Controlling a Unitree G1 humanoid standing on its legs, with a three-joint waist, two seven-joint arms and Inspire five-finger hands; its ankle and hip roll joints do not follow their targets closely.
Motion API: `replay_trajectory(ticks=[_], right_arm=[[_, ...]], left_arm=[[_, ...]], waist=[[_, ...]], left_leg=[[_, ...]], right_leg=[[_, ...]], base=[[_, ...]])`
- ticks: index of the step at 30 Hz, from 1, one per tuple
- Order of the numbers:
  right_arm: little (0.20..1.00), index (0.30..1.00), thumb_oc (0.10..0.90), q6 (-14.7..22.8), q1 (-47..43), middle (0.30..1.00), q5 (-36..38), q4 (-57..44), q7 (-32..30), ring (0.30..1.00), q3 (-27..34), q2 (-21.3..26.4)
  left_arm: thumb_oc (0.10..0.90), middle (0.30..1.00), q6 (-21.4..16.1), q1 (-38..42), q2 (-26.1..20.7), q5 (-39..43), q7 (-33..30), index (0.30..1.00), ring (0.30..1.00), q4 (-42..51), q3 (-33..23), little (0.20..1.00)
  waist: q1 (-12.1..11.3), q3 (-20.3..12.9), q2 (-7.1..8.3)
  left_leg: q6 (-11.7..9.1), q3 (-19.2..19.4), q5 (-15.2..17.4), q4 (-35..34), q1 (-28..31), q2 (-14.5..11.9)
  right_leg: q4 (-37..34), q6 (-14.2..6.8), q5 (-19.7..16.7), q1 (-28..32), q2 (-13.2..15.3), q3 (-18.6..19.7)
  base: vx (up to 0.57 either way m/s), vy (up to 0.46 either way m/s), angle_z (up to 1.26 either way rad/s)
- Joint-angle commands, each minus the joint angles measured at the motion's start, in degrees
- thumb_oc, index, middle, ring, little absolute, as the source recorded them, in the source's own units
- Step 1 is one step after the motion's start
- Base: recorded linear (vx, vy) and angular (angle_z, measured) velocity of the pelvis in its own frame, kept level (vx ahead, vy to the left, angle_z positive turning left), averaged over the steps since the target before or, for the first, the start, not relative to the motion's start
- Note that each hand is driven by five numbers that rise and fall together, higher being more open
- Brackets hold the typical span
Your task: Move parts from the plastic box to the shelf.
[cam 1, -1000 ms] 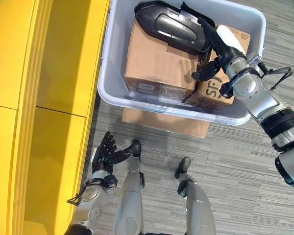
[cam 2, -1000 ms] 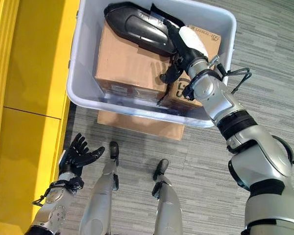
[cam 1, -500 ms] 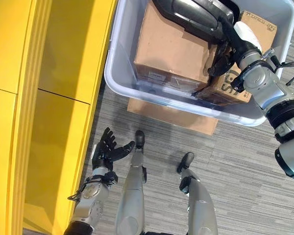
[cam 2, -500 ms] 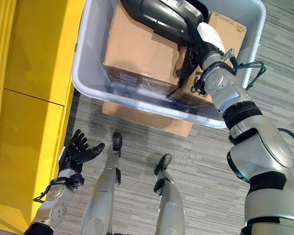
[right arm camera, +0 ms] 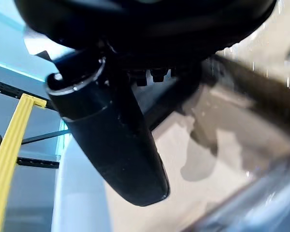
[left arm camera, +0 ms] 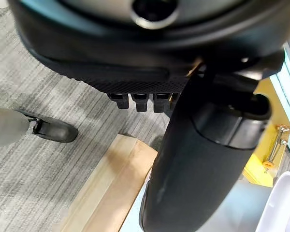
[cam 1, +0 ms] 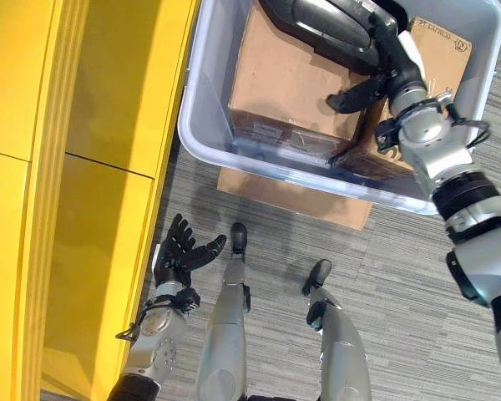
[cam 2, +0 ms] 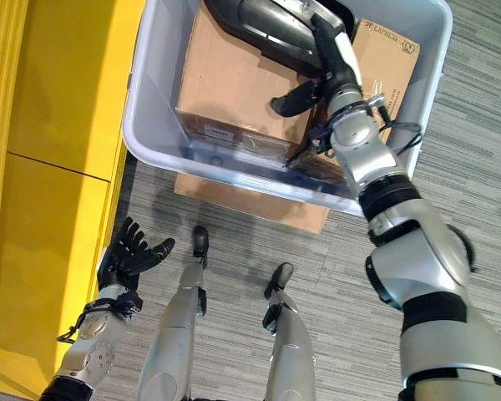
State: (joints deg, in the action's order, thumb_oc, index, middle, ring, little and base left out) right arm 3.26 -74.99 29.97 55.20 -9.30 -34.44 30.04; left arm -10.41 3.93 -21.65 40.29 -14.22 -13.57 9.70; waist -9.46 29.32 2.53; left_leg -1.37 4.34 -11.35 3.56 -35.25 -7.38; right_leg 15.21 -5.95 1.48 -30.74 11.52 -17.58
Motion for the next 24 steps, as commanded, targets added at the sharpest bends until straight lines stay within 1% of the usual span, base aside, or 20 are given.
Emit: replay_trajectory(ticks=[1, 3, 4, 5, 8, 15, 18, 19, 21, 22, 23, 24], right_arm=[[1.000, 1.000, 0.900, 4.05, -6.72, 1.000, 8.17, -0.13, -1.97, 1.000, 0.41, -2.02], [1.000, 1.000, 0.900, 3.89, -6.63, 1.000, 9.28, -0.08, -1.95, 1.000, 0.39, -4.40], [1.000, 1.000, 0.900, 3.83, -6.10, 1.000, 10.89, -0.14, -2.03, 1.000, 0.77, -6.87], [1.000, 1.000, 0.900, 3.83, -6.09, 1.000, 10.89, -0.15, -2.04, 1.000, 0.77, -6.90], [1.000, 1.000, 0.900, 3.56, -5.49, 1.000, 12.43, 0.31, -2.34, 1.000, 1.20, -9.85], [1.000, 1.000, 0.900, 3.20, -4.64, 1.000, 13.91, 3.13, -3.34, 1.000, 2.87, -12.01], [1.000, 1.000, 0.900, 3.12, -3.04, 1.000, 15.40, 2.45, -3.91, 1.000, 3.77, -15.50], [1.000, 1.000, 0.900, 3.11, -3.01, 1.000, 15.40, 2.41, -3.95, 1.000, 3.77, -15.53], [1.000, 1.000, 0.900, 3.70, -1.54, 1.000, 19.89, 2.33, -4.88, 1.000, 5.48, -19.78], [1.000, 1.000, 0.900, 3.69, -1.51, 1.000, 19.88, 2.29, -4.91, 1.000, 5.48, -19.80], [1.000, 1.000, 0.900, 4.28, -0.86, 1.000, 22.08, 1.32, -5.43, 1.000, 5.96, -22.08], [1.000, 1.000, 0.900, 4.28, -0.83, 1.000, 22.09, 1.27, -5.47, 1.000, 5.96, -22.10]], left_arm=[[0.900, 1.000, -3.66, 0.89, -1.99, 1.64, -1.52, 1.000, 1.000, 4.85, 0.21, 1.000], [0.900, 1.000, -3.29, 1.13, -2.04, 1.62, -1.75, 1.000, 1.000, 4.75, 0.46, 1.000], [0.900, 1.000, -3.01, 1.32, -2.08, 1.68, -2.16, 1.000, 1.000, 4.73, 0.58, 1.000], [0.900, 1.000, -3.00, 1.30, -2.09, 1.68, -2.16, 1.000, 1.000, 4.74, 0.56, 1.000], [0.900, 1.000, -2.74, 1.53, -2.11, 2.09, -2.62, 1.000, 1.000, 4.80, 0.66, 1.000], [0.900, 1.000, -2.71, 2.21, -2.13, 1.96, -3.29, 1.000, 1.000, 4.42, 1.12, 1.000], [0.900, 1.000, -2.63, 2.60, -1.97, 1.73, -4.02, 1.000, 1.000, 4.12, 1.37, 1.000], [0.900, 1.000, -2.64, 2.57, -1.98, 1.73, -4.03, 1.000, 1.000, 4.13, 1.35, 1.000], [0.900, 1.000, -2.12, 3.35, -1.78, 1.83, -4.89, 1.000, 1.000, 3.80, 2.07, 1.000], [0.900, 1.000, -2.12, 3.33, -1.78, 1.83, -4.90, 1.000, 1.000, 3.80, 2.06, 1.000], [0.900, 1.000, -1.99, 3.83, -1.75, 1.72, -5.32, 1.000, 1.000, 3.53, 2.35, 1.000], [0.900, 1.000, -1.99, 3.81, -1.76, 1.72, -5.33, 1.000, 1.000, 3.52, 2.34, 1.000]], waist=[[-0.08, 0.43, 2.23], [0.08, 0.43, 2.48], [0.15, 0.44, 2.65], [0.17, 0.44, 2.68], [0.17, 0.44, 2.88], [-0.24, 0.45, 2.81], [-0.37, 0.45, 2.83], [-0.36, 0.45, 2.85], [-0.40, 0.44, 2.73], [-0.39, 0.44, 2.74], [-0.49, 0.44, 2.66], [-0.48, 0.44, 2.68]], left_leg=[[-3.44, -0.92, 10.97, 2.88, 6.88, -2.85], [-3.44, -0.87, 10.93, 2.70, 7.00, -2.85], [-3.47, -0.89, 10.93, 2.69, 6.96, -2.85], [-3.47, -0.89, 10.93, 2.69, 6.96, -2.85], [-3.40, -1.06, 11.05, 2.79, 6.87, -2.78], [-3.33, -1.52, 11.03, 2.79, 6.45, -2.65], [-3.18, -1.64, 11.25, 2.79, 6.68, -2.67], [-3.18, -1.63, 11.25, 2.79, 6.70, -2.66], [-3.13, -1.59, 11.43, 2.86, 7.13, -2.58], [-3.13, -1.58, 11.43, 2.85, 7.15, -2.58], [-3.10, -1.61, 11.51, 2.91, 7.38, -2.49], [-3.09, -1.61, 11.52, 2.90, 7.40, -2.48]], right_leg=[[-5.35, -2.24, -2.03, 5.23, -0.99, 3.79], [-5.15, -2.18, -1.94, 5.14, -1.06, 3.83], [-5.08, -2.09, -1.89, 5.12, -1.13, 3.82], [-5.08, -2.09, -1.89, 5.12, -1.12, 3.82], [-4.94, -2.02, -1.81, 5.31, -1.12, 3.55], [-4.76, -2.03, -1.73, 5.02, -1.13, 3.36], [-4.43, -1.91, -1.51, 5.09, -1.21, 3.34], [-4.43, -1.91, -1.50, 5.11, -1.21, 3.34], [-4.27, -1.87, -1.45, 5.36, -1.15, 3.37], [-4.27, -1.87, -1.44, 5.38, -1.15, 3.37], [-4.27, -1.79, -1.35, 5.60, -1.17, 3.40], [-4.28, -1.79, -1.35, 5.62, -1.17, 3.40]], base=[[0.00, 0.000, 0.00], [0.00, 0.000, 0.00], [0.00, 0.000, 0.00], [0.00, 0.000, 0.00], [0.00, 0.000, 0.00], [0.00, 0.000, 0.00], [0.00, 0.000, 0.00], [0.00, 0.000, 0.00], [0.00, 0.000, 0.00], [0.00, 0.000, 0.00], [0.00, 0.000, 0.00], [0.00, 0.000, 0.00]])
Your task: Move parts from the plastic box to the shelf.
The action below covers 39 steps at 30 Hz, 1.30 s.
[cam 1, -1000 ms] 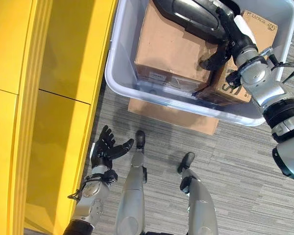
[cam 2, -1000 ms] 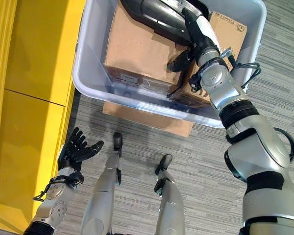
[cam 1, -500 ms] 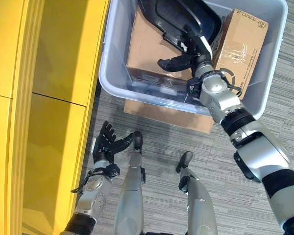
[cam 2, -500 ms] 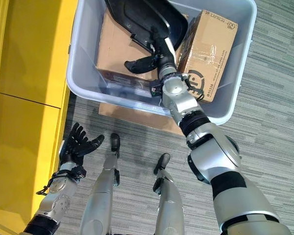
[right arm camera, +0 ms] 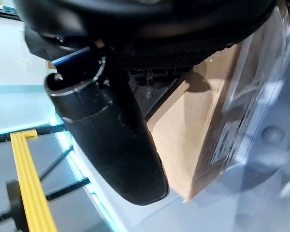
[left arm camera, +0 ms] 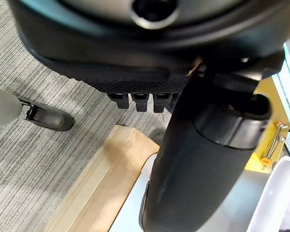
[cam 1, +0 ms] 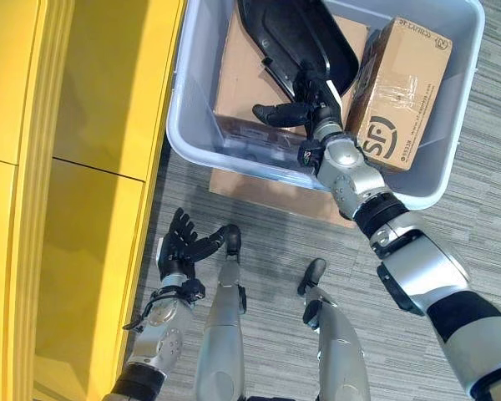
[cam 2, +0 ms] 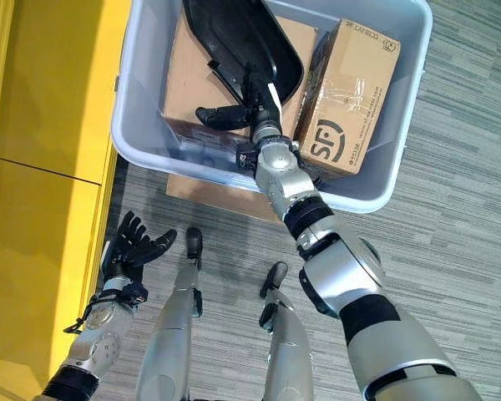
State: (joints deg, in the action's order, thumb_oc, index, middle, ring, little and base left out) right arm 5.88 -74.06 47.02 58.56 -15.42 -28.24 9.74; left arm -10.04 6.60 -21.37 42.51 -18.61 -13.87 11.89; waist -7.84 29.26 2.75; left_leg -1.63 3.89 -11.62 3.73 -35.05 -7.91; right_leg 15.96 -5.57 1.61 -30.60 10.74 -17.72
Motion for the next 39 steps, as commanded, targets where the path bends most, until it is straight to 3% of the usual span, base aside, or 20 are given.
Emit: replay_trajectory(ticks=[1, 11, 20, 26, 33, 39], right_arm=[[1.000, 1.000, 0.900, 2.52, -1.29, 1.000, 6.99, -4.11, 0.07, 1.000, 0.41, -4.34], [1.000, 1.000, 0.900, 5.14, 0.64, 1.000, 12.46, -12.15, -0.70, 1.000, 0.68, -11.71], [1.000, 1.000, 0.900, 6.65, 0.16, 1.000, 13.96, -17.25, -0.69, 1.000, 0.60, -14.02], [1.000, 1.000, 0.900, 7.15, -1.59, 1.000, 12.59, -21.47, -0.65, 1.000, -1.01, -11.98], [1.000, 1.000, 0.900, 7.23, -5.73, 1.000, 10.12, -26.81, -0.65, 1.000, -5.23, -5.75], [1.000, 1.000, 0.900, 7.06, -5.21, 1.000, 11.07, -34.60, 0.97, 1.000, -9.32, -3.10]], left_arm=[[0.900, 1.000, -2.34, 1.33, -2.25, -0.69, -1.46, 1.000, 1.000, 3.95, 0.28, 1.000], [0.900, 1.000, -1.84, 2.17, -2.36, -0.77, -2.62, 1.000, 1.000, 3.97, 1.19, 1.000], [0.900, 1.000, -2.21, 1.53, -2.76, -0.61, -2.82, 1.000, 1.000, 4.47, 0.96, 1.000], [0.900, 1.000, -2.30, 1.06, -3.29, -0.41, -2.61, 1.000, 1.000, 4.48, 0.57, 1.000], [0.900, 1.000, -2.26, -0.09, -4.50, 0.39, -2.13, 1.000, 1.000, 4.59, 0.03, 1.000], [0.900, 1.000, -1.57, -0.99, -5.25, 0.54, -2.24, 1.000, 1.000, 5.03, -0.62, 1.000]], waist=[[-2.22, 0.50, 2.30], [-2.55, 0.48, 2.06], [-3.31, 0.03, 1.48], [-3.16, -0.09, 1.88], [-1.68, 0.01, 3.92], [-0.25, 0.23, 5.28]], left_leg=[[-2.84, -1.14, 11.91, 2.83, 7.45, -1.95], [-2.83, -1.42, 11.78, 2.77, 7.90, -1.74], [-2.75, -1.92, 11.71, 3.04, 7.54, -1.30], [-2.85, -1.82, 11.71, 3.20, 7.48, -1.26], [-3.08, -1.26, 11.84, 3.47, 7.83, -1.58], [-3.12, -0.63, 11.86, 3.46, 8.42, -1.96]], right_leg=[[-4.78, -2.10, -1.38, 5.55, -0.32, 3.57], [-4.79, -1.99, -1.41, 6.09, -0.21, 3.30], [-4.58, -2.00, -1.20, 6.43, 0.07, 2.86], [-4.39, -1.98, -1.21, 6.33, 0.12, 2.88], [-4.11, -1.85, -1.42, 5.92, -0.23, 3.60], [-3.73, -1.73, -1.62, 5.62, -0.41, 4.16]], base=[[0.00, 0.000, 0.00], [0.00, 0.000, 0.00], [0.00, 0.001, 0.00], [-0.01, 0.011, 0.06], [0.00, 0.003, 0.02], [0.00, 0.002, -0.05]])
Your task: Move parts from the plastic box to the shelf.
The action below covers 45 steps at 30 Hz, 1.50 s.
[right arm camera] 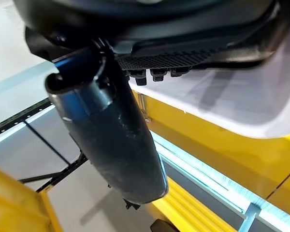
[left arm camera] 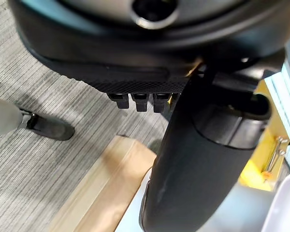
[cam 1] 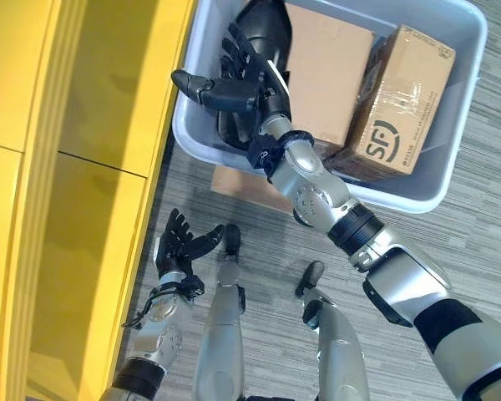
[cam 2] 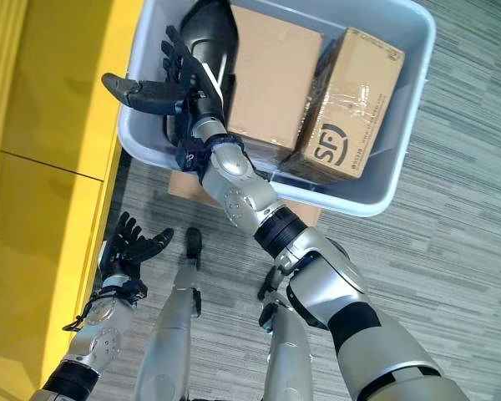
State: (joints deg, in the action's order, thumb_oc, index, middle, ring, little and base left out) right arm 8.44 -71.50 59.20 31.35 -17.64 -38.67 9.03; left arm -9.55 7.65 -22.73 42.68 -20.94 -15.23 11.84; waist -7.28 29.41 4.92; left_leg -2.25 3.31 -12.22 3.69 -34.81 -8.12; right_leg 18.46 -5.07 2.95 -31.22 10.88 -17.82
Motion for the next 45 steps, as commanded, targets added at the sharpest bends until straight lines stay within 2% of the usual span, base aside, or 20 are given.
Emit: replay_trajectory(ticks=[1, 8, 13, 14, 16, 18, 19, 25, 26, 27, 30, 33, 34, 37, 38, 39, 41, 42, 43, 45], right_arm=[[1.000, 1.000, 0.900, 4.51, -7.68, 1.000, -0.90, -8.14, 3.30, 1.000, 0.59, -1.84], [1.000, 1.000, 0.900, 3.92, -8.91, 1.000, -3.58, -11.48, 4.16, 1.000, -0.98, 3.20], [1.000, 1.000, 0.900, 3.49, -9.97, 1.000, -8.74, -13.32, 5.12, 1.000, -1.65, 9.79], [1.000, 1.000, 0.900, 3.50, -10.01, 1.000, -8.77, -13.35, 5.12, 1.000, -1.63, 9.87], [1.000, 1.000, 0.900, 3.41, -10.38, 1.000, -12.18, -16.18, 6.33, 1.000, -2.29, 14.15], [1.000, 1.000, 0.900, 3.62, -10.39, 1.000, -12.99, -16.64, 6.19, 1.000, -2.41, 15.43], [1.000, 1.000, 0.900, 3.97, -10.87, 1.000, -15.54, -19.72, 6.89, 1.000, -2.85, 19.00], [1.000, 1.000, 0.900, 5.63, -14.13, 1.000, -27.32, -26.49, 7.06, 1.000, -4.63, 29.52], [1.000, 1.000, 0.900, 6.22, -13.26, 1.000, -27.39, -26.41, 6.74, 1.000, -3.88, 30.14], [1.000, 1.000, 0.900, 6.02, -15.21, 1.000, -32.13, -28.40, 7.36, 1.000, -4.95, 31.69], [1.000, 1.000, 0.900, 6.10, -15.03, 1.000, -33.29, -28.31, 7.81, 1.000, -5.77, 34.45], [1.000, 1.000, 0.900, 5.33, -18.69, 1.000, -40.81, -28.47, 7.86, 1.000, -10.39, 39.95], [1.000, 1.000, 0.900, 4.77, -19.58, 1.000, -44.22, -28.15, 7.67, 1.000, -11.95, 42.69], [1.000, 1.000, 0.900, 4.29, -22.47, 1.000, -50.93, -29.28, 8.18, 1.000, -16.00, 46.75], [1.000, 1.000, 0.900, 4.28, -23.21, 1.000, -52.52, -29.60, 8.44, 1.000, -17.05, 47.56], [1.000, 1.000, 0.900, 4.29, -23.31, 1.000, -52.56, -29.55, 8.39, 1.000, -17.20, 47.57], [1.000, 1.000, 0.900, 3.98, -27.27, 1.000, -58.73, -30.01, 9.33, 1.000, -22.39, 50.04], [1.000, 1.000, 0.900, 3.99, -27.46, 1.000, -58.74, -29.92, 9.27, 1.000, -22.65, 50.02], [1.000, 1.000, 0.900, 3.84, -30.29, 1.000, -62.28, -30.12, 9.83, 1.000, -26.31, 51.45], [1.000, 1.000, 0.900, 3.79, -31.53, 1.000, -63.66, -30.04, 9.89, 1.000, -27.77, 52.04]], left_arm=[[0.900, 1.000, -1.98, -2.32, -3.99, 0.41, 0.07, 1.000, 1.000, 6.51, -0.72, 1.000], [0.900, 1.000, -2.07, -3.99, -4.46, 0.66, 0.42, 1.000, 1.000, 7.62, -1.55, 1.000], [0.900, 1.000, -2.62, -4.80, -4.39, 0.39, 0.81, 1.000, 1.000, 8.37, -2.55, 1.000], [0.900, 1.000, -2.63, -4.74, -4.39, 0.38, 0.82, 1.000, 1.000, 8.42, -2.54, 1.000], [0.900, 1.000, -2.93, -5.22, -4.18, 0.00, 1.15, 1.000, 1.000, 9.16, -2.99, 1.000], [0.900, 1.000, -3.11, -5.29, -4.06, -0.11, 1.21, 1.000, 1.000, 9.43, -3.07, 1.000], [0.900, 1.000, -3.37, -5.86, -4.03, -0.57, 1.36, 1.000, 1.000, 10.09, -3.57, 1.000], [0.900, 1.000, -4.21, -7.69, -4.42, -2.25, 2.77, 1.000, 1.000, 11.59, -4.21, 1.000], [0.900, 1.000, -4.48, -7.78, -4.33, -2.29, 2.94, 1.000, 1.000, 11.80, -3.83, 1.000], [0.900, 1.000, -4.48, -8.33, -4.70, -2.52, 3.24, 1.000, 1.000, 12.13, -4.00, 1.000], [0.900, 1.000, -4.83, -8.39, -4.85, -2.92, 3.98, 1.000, 1.000, 12.30, -3.85, 1.000], [0.900, 1.000, -5.03, -9.03, -5.34, -3.85, 4.98, 1.000, 1.000, 12.70, -4.09, 1.000], [0.900, 1.000, -5.22, -9.76, -5.38, -3.64, 5.42, 1.000, 1.000, 12.90, -4.20, 1.000], [0.900, 1.000, -5.34, -10.07, -5.36, -4.37, 5.79, 1.000, 1.000, 12.70, -4.50, 1.000], [0.900, 1.000, -5.35, -10.18, -5.53, -4.55, 5.91, 1.000, 1.000, 12.39, -4.62, 1.000], [0.900, 1.000, -5.37, -10.16, -5.44, -4.56, 5.92, 1.000, 1.000, 12.40, -4.57, 1.000], [0.900, 1.000, -5.29, -10.43, -5.74, -4.72, 6.56, 1.000, 1.000, 12.50, -4.78, 1.000], [0.900, 1.000, -5.30, -10.41, -5.60, -4.73, 6.57, 1.000, 1.000, 12.53, -4.73, 1.000], [0.900, 1.000, -5.18, -10.44, -5.79, -4.93, 6.89, 1.000, 1.000, 12.24, -4.59, 1.000], [0.900, 1.000, -5.26, -10.45, -5.68, -4.92, 6.98, 1.000, 1.000, 12.35, -4.65, 1.000]], waist=[[-0.67, 0.12, 3.21], [0.21, 0.00, 3.77], [0.90, -0.01, 4.44], [0.86, 0.27, 4.51], [1.24, 0.36, 4.72], [1.28, 0.37, 4.76], [1.52, 0.38, 4.94], [1.48, 0.38, 4.91], [1.40, 0.38, 4.75], [1.17, 0.38, 4.68], [1.00, 0.38, 4.41], [0.79, 0.38, 4.26], [0.61, 0.33, 4.18], [0.46, 0.38, 4.17], [0.36, 0.34, 4.14], [0.39, 0.38, 4.15], [0.16, 0.33, 4.19], [0.21, 0.38, 4.15], [0.02, 0.34, 4.20], [-0.03, 0.34, 4.08]], left_leg=[[-2.52, 0.01, 12.42, 3.44, 8.30, -1.77], [-2.56, 0.17, 12.25, 3.27, 8.53, -2.02], [-2.62, 0.21, 12.08, 3.01, 8.52, -2.15], [-2.22, 0.59, 10.68, 3.10, 7.80, -2.01], [-2.22, 0.50, 10.62, 3.02, 7.69, -2.11], [-2.24, 0.43, 10.60, 2.99, 7.65, -2.13], [-2.20, 0.41, 10.58, 2.97, 7.56, -2.19], [-2.09, 0.11, 10.67, 3.12, 7.17, -2.32], [-2.04, 0.01, 10.72, 3.24, 7.04, -2.26], [-2.02, -0.08, 10.72, 3.30, 6.91, -2.27], [-1.97, -0.28, 10.79, 3.49, 6.65, -2.15], [-1.99, -0.47, 10.73, 3.52, 6.37, -2.11], [-2.40, -1.05, 12.14, 3.55, 6.95, -2.23], [-2.01, -0.79, 10.88, 3.71, 5.92, -2.05], [-2.41, -1.25, 12.29, 3.74, 6.59, -2.19], [-2.01, -0.80, 10.92, 3.85, 5.73, -2.05], [-2.44, -1.45, 12.33, 3.95, 6.19, -2.12], [-2.04, -0.99, 10.95, 4.02, 5.37, -1.99], [-2.53, -1.49, 12.38, 3.99, 6.07, -2.10], [-2.54, -1.58, 12.37, 4.03, 5.99, -2.10]], right_leg=[[-6.19, -2.19, -2.98, 6.21, -0.55, 4.33], [-5.91, -2.15, -3.01, 5.95, -0.57, 4.27], [-6.00, -2.26, -3.25, 5.77, -0.76, 4.36], [-6.32, -1.75, -4.48, 5.28, -0.57, 3.99], [-6.36, -1.80, -4.51, 5.19, -0.68, 3.89], [-6.33, -1.81, -4.51, 5.12, -0.71, 3.77], [-6.17, -1.87, -4.48, 4.86, -0.76, 3.68], [-5.88, -2.05, -4.32, 4.65, -0.71, 3.57], [-5.84, -2.12, -4.34, 4.60, -0.70, 3.56], [-5.85, -2.17, -4.29, 4.55, -0.69, 3.56], [-5.82, -2.28, -4.26, 4.53, -0.65, 3.33], [-5.96, -2.43, -4.29, 4.54, -0.58, 3.17], [-5.59, -3.04, -3.10, 4.99, -0.72, 3.47], [-5.77, -2.54, -4.15, 4.26, -0.47, 2.88], [-5.29, -3.08, -2.95, 4.70, -0.63, 3.26], [-5.60, -2.55, -4.13, 4.08, -0.42, 2.79], [-5.30, -3.20, -2.87, 4.72, -0.51, 3.07], [-5.63, -2.67, -4.06, 4.14, -0.30, 2.57], [-5.45, -3.28, -2.74, 4.90, -0.48, 2.95], [-5.45, -3.30, -2.76, 4.90, -0.41, 2.86]], base=[[0.00, 0.004, -0.13], [0.00, -0.003, -0.05], [-0.02, -0.001, 0.00], [-0.08, -0.010, -0.01], [-0.04, -0.007, 0.00], [0.00, -0.008, 0.02], [0.00, 0.000, 0.00], [0.00, -0.003, -0.01], [0.00, 0.000, 0.00], [0.00, 0.000, 0.00], [0.00, 0.000, 0.00], [0.03, 0.003, 0.02], [0.00, 0.000, 0.00], [0.01, -0.001, 0.06], [0.00, 0.000, 0.00], [0.00, 0.000, 0.00], [0.00, 0.000, 0.00], [0.09, -0.006, 0.00], [0.00, 0.000, 0.00], [0.05, -0.005, 0.04]])
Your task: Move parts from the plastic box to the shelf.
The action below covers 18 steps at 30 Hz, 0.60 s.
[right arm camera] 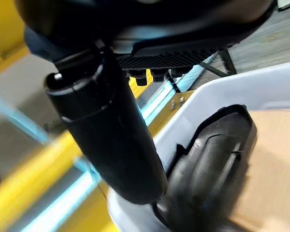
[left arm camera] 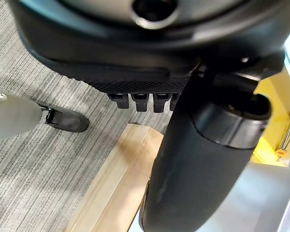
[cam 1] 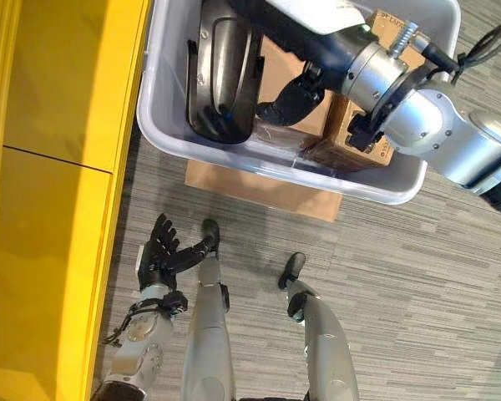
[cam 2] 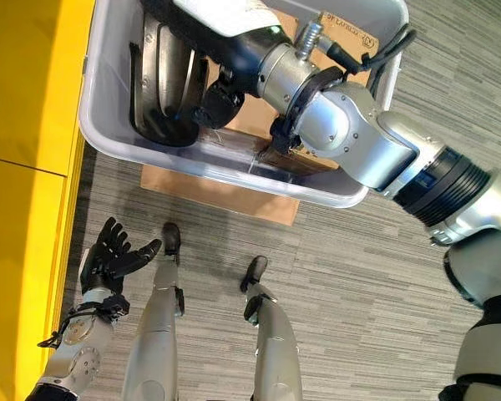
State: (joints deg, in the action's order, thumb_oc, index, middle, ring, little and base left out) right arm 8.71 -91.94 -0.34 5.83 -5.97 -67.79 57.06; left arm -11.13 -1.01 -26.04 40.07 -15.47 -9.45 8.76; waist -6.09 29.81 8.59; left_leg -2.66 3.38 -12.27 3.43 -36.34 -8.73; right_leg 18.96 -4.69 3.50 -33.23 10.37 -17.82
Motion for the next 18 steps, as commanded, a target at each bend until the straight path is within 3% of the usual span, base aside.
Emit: replay_trajectory(ticks=[1, 7, 8, 18], right_arm=[[1.000, 1.000, 0.900, 3.73, -15.65, 1.000, -8.41, -4.58, 0.19, 1.000, -5.59, 6.14], [1.000, 1.000, 0.900, 4.01, -21.52, 1.000, -12.82, -4.32, 1.12, 1.000, -12.33, 7.21], [1.000, 1.000, 0.900, 4.25, -22.42, 1.000, -15.34, -4.87, 1.51, 1.000, -12.42, 7.28], [1.000, 1.000, 0.900, 4.45, -23.84, 1.000, -27.58, -5.68, 4.02, 1.000, -12.42, 7.78]], left_arm=[[0.900, 1.000, -3.58, -1.55, -2.22, -2.53, 1.91, 1.000, 1.000, 6.60, -1.57, 1.000], [0.900, 1.000, -3.51, -1.46, -2.00, -2.70, 2.29, 1.000, 1.000, 6.15, -1.74, 1.000], [0.900, 1.000, -3.58, -1.78, -2.96, -2.75, 2.36, 1.000, 1.000, 6.19, -2.34, 1.000], [0.900, 1.000, -3.40, -3.45, -6.54, -3.10, 2.48, 1.000, 1.000, 6.52, -4.69, 1.000]], waist=[[-1.38, -0.07, 0.68], [-1.43, -0.07, 0.80], [-1.60, -0.08, 1.83], [-2.41, -0.59, 5.76]], left_leg=[[-2.21, -1.92, 12.53, 4.47, 7.17, -1.35], [-2.23, -2.02, 12.58, 4.43, 7.16, -1.27], [-2.28, -2.10, 12.59, 4.42, 7.08, -1.21], [-2.35, -2.67, 12.60, 4.42, 6.00, -0.87]], right_leg=[[-6.05, -3.80, -3.26, 7.08, 0.21, 2.62], [-6.07, -3.84, -3.10, 7.09, 0.23, 2.58], [-6.10, -3.84, -3.04, 7.09, 0.20, 2.54], [-5.81, -3.91, -2.55, 6.50, 0.25, 2.35]], base=[[0.02, -0.001, 0.06], [0.01, 0.004, 0.04], [0.00, 0.000, 0.00], [0.01, 0.002, 0.03]])
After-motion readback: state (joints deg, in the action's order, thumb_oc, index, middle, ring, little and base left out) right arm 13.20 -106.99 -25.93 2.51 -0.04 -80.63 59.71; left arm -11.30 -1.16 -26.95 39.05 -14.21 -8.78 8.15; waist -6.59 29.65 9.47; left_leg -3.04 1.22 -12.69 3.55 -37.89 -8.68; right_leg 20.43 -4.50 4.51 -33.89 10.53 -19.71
